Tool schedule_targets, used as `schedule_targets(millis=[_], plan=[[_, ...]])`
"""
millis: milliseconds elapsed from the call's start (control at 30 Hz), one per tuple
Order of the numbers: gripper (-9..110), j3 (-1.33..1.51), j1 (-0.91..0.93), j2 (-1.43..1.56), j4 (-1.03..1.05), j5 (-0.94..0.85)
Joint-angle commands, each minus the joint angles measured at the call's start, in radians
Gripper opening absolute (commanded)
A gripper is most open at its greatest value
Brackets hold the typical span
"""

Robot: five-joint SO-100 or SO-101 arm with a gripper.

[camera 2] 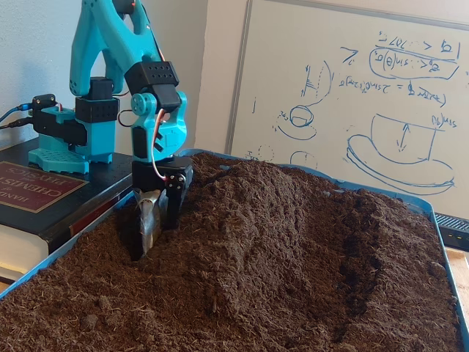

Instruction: Build a berm.

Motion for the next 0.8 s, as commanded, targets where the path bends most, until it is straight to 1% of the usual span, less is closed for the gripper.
schedule_targets(millis=[0, 200, 500, 767], plan=[[1, -0.186, -0.014, -0.035, -0.06, 0.008], [0, -0.233, -0.026, -0.049, -0.058, 0.072], [0, -0.281, -0.092, -0.035, -0.058, 0.176], [0, -0.328, -0.124, -0.035, -0.058, 0.193]])
